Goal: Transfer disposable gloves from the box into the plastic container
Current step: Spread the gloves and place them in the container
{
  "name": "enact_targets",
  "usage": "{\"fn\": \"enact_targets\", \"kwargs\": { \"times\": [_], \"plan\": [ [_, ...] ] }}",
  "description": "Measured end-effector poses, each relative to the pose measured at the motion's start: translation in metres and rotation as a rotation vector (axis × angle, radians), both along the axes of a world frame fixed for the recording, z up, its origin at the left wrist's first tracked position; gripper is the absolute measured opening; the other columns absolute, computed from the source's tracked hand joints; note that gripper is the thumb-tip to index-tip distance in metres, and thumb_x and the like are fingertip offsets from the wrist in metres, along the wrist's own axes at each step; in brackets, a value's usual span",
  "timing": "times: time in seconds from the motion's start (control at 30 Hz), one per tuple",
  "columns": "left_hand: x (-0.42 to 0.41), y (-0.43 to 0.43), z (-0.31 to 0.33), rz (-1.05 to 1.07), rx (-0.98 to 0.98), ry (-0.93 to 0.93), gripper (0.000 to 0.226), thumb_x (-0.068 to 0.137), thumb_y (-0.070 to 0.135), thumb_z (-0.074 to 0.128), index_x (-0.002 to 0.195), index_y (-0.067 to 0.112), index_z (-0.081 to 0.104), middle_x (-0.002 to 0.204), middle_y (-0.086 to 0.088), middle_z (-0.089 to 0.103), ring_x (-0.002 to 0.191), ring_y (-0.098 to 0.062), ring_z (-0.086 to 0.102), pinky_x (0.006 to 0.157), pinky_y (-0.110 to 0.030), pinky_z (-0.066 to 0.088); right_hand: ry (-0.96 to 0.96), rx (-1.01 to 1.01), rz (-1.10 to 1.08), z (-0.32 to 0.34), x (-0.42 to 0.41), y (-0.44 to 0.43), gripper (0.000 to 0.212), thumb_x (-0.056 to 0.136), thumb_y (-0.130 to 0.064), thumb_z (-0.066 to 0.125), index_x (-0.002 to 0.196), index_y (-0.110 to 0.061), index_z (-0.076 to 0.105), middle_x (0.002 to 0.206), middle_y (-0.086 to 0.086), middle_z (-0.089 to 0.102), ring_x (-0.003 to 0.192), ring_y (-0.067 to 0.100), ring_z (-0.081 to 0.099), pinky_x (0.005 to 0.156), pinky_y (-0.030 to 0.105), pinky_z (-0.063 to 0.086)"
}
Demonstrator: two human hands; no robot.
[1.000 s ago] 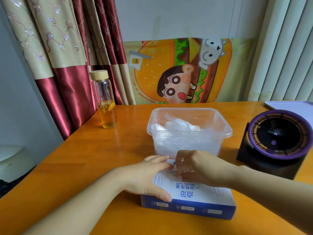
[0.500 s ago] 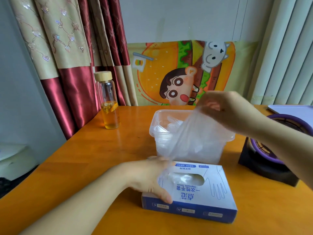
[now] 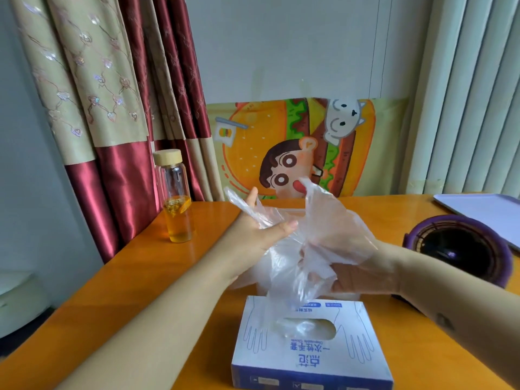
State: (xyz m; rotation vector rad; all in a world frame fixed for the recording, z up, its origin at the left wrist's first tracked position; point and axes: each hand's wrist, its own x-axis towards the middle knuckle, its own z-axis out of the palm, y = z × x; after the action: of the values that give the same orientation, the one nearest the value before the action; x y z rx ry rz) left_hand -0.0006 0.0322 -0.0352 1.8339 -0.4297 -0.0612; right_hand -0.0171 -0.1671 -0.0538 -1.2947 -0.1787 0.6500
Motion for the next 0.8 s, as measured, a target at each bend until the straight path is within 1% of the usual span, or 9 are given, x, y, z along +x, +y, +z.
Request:
{"fn": "enact_targets", "kwargs": {
  "times": [0.1,0.17,0.33,0.43,0.5,0.57,0.63,0.7,0.8],
  "plan": [
    [0.012,-0.009,-0.005,0.088,0.000,-0.043,0.070,0.084,0.020,0.072,0.145,0.017,0.037,0.136,-0.002,0.056,0.114,-0.015,0.060,0.096,-0.027,0.048,0.038,-0.097,-0.068,0.000,-0.001,0.008,0.024,0.091,-0.019,0.055,0.105,-0.002,0.065,0.096,0.016,0.064,0.084,0.027,0.063,0.093,0.048,0.047],
    [0.017,-0.010,-0.006,0.142,0.004,-0.071,0.067,0.088,0.010,0.066,0.146,0.020,0.035,0.136,0.002,0.054,0.113,-0.016,0.061,0.092,-0.026,0.050,0.017,-0.162,-0.274,0.006,-0.001,0.004,0.032,0.100,-0.022,0.038,0.105,-0.001,0.061,0.098,0.019,0.064,0.084,0.029,0.064,0.088,0.047,0.050],
    [0.036,-0.002,-0.004,0.268,-0.042,-0.077,0.070,0.089,0.012,0.065,0.148,0.022,0.030,0.137,-0.010,0.054,0.113,-0.023,0.060,0.091,-0.027,0.048,-0.247,-0.021,-0.657,0.025,-0.018,-0.006,0.039,0.085,-0.044,0.055,0.068,-0.009,0.050,0.107,0.013,0.066,0.102,0.027,0.062,0.087,0.042,0.050],
    [0.044,-0.004,0.001,0.300,0.018,-0.124,0.068,0.090,0.013,0.064,0.148,0.022,0.030,0.135,-0.007,0.055,0.096,-0.014,0.064,0.071,-0.009,0.046,-0.468,-0.197,-0.542,0.027,-0.032,0.003,0.049,0.074,-0.051,0.067,0.076,-0.002,0.060,0.115,0.003,0.067,0.115,0.015,0.057,0.098,0.040,0.046],
    [0.048,-0.008,0.006,0.316,0.050,-0.174,0.067,0.091,0.013,0.063,0.148,0.021,0.029,0.141,-0.006,0.050,0.088,-0.009,0.064,0.064,-0.004,0.044,-0.587,-0.315,-0.459,0.029,-0.038,0.010,0.040,0.074,-0.054,0.068,0.069,-0.014,0.067,0.109,-0.015,0.069,0.123,-0.001,0.048,0.101,0.037,0.042],
    [0.052,-0.012,0.010,0.336,0.096,-0.221,0.068,0.091,0.014,0.062,0.149,0.022,0.027,0.148,-0.002,0.041,0.108,-0.016,0.060,0.078,-0.014,0.045,-0.656,-0.412,-0.449,0.032,-0.037,0.016,0.040,0.071,-0.060,0.069,0.078,-0.021,0.074,0.102,-0.023,0.069,0.118,-0.008,0.049,0.102,0.032,0.040],
    [0.056,-0.019,0.013,0.343,0.145,-0.250,0.069,0.091,0.015,0.062,0.149,0.022,0.027,0.151,0.001,0.038,0.123,-0.019,0.052,0.084,-0.019,0.039,-0.705,-0.542,-0.473,0.032,-0.026,0.017,0.039,0.068,-0.061,0.067,0.093,-0.032,0.075,0.100,-0.016,0.071,0.104,-0.003,0.060,0.095,0.026,0.046],
    [0.061,-0.024,0.014,0.336,0.156,-0.243,0.068,0.091,0.016,0.062,0.149,0.021,0.027,0.149,0.001,0.039,0.123,-0.020,0.052,0.083,-0.020,0.037,-0.760,-0.701,-0.513,0.028,-0.011,0.016,0.039,0.072,-0.057,0.067,0.107,-0.040,0.069,0.102,-0.009,0.072,0.096,0.003,0.064,0.087,0.024,0.051],
    [0.074,-0.029,0.013,0.315,0.161,-0.155,0.065,0.090,0.019,0.063,0.147,0.019,0.029,0.137,-0.001,0.050,0.109,-0.016,0.056,0.081,-0.020,0.037,-0.792,-0.734,-0.648,0.020,0.015,0.004,0.033,0.081,-0.029,0.072,0.112,-0.021,0.068,0.102,-0.007,0.070,0.089,0.000,0.065,0.076,0.014,0.051]
  ]
}}
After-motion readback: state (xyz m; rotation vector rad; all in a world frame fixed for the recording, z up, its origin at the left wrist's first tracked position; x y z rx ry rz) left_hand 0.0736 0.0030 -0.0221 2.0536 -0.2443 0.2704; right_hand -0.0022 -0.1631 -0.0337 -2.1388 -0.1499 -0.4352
